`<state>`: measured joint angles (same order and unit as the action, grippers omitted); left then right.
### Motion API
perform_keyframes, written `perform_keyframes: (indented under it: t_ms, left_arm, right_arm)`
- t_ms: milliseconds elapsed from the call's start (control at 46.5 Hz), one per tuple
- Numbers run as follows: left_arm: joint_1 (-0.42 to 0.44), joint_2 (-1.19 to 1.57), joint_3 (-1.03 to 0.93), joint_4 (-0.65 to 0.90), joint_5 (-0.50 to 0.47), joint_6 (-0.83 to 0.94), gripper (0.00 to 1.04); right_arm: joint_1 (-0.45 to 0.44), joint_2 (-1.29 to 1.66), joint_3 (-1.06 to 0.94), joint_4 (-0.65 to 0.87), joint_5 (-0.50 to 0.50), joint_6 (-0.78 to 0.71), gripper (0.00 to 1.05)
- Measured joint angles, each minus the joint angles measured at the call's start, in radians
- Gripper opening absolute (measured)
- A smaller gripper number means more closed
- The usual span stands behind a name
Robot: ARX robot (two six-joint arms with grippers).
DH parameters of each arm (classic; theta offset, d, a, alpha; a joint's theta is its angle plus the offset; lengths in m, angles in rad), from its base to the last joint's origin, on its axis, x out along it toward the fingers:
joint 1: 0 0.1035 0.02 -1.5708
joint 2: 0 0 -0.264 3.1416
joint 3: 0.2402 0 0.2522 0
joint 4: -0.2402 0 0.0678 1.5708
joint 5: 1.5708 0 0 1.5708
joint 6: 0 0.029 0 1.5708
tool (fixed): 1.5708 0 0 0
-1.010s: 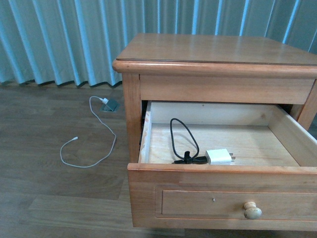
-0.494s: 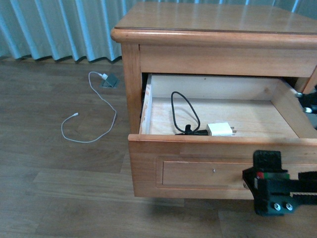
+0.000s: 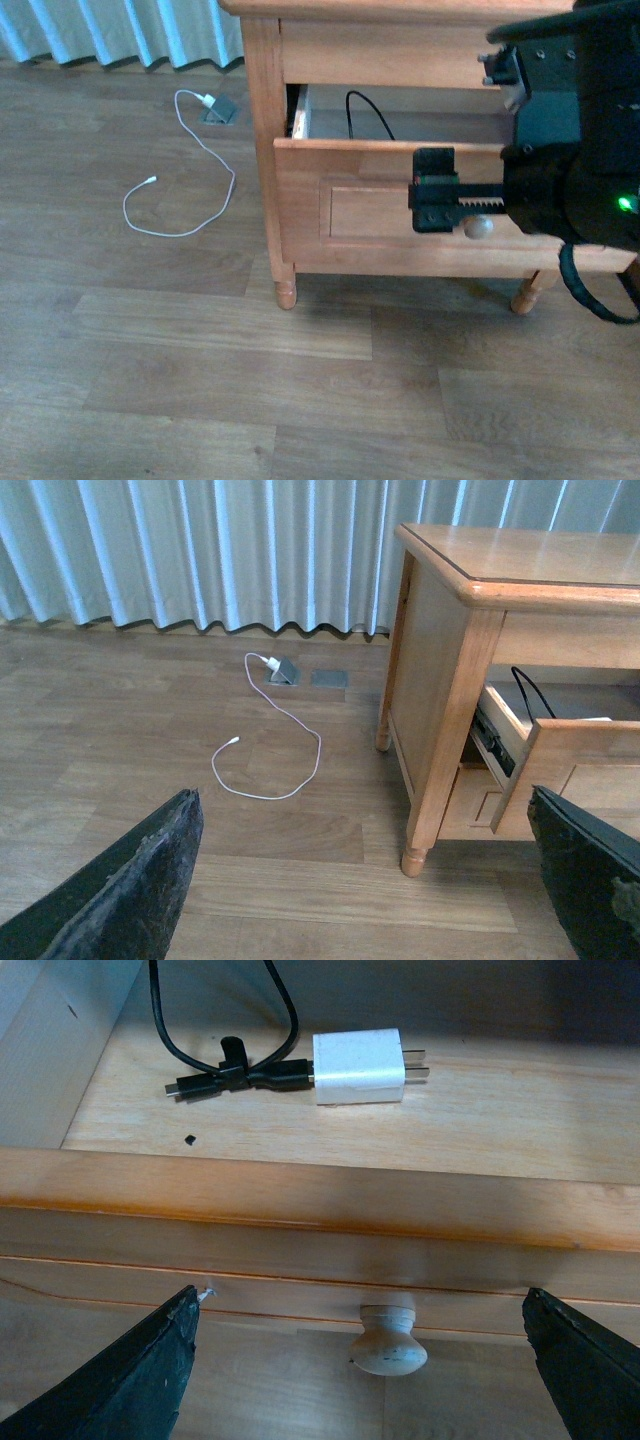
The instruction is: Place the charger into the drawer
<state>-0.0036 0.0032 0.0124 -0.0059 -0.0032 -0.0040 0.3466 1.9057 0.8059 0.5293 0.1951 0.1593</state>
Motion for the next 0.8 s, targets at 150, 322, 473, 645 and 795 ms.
perform_keyframes:
  t_ms: [150, 322, 473, 645, 795]
  left_arm:
    - [0.000, 0.000, 0.000, 0.000, 0.000, 0.000, 0.99]
    - [0.000, 0.000, 0.000, 0.000, 0.000, 0.000, 0.99]
    - [0.000, 0.000, 0.000, 0.000, 0.000, 0.000, 0.99]
    - [0.000, 0.000, 0.000, 0.000, 0.000, 0.000, 0.99]
    - [0.000, 0.000, 0.000, 0.000, 0.000, 0.000, 0.99]
  right_arm:
    - [0.000, 0.095, 0.086, 0.062, 0.011, -0.031, 0.96]
    - [-0.010, 0.209, 0.209, 0.111, 0.025, -0.063, 0.96]
    - [-0.022, 0.275, 0.299, 0.117, 0.027, -0.084, 0.96]
    - [-0.032, 0.333, 0.385, 0.122, 0.048, -0.100, 0.96]
    - [-0.037, 0.374, 0.430, 0.148, 0.082, -0.115, 0.96]
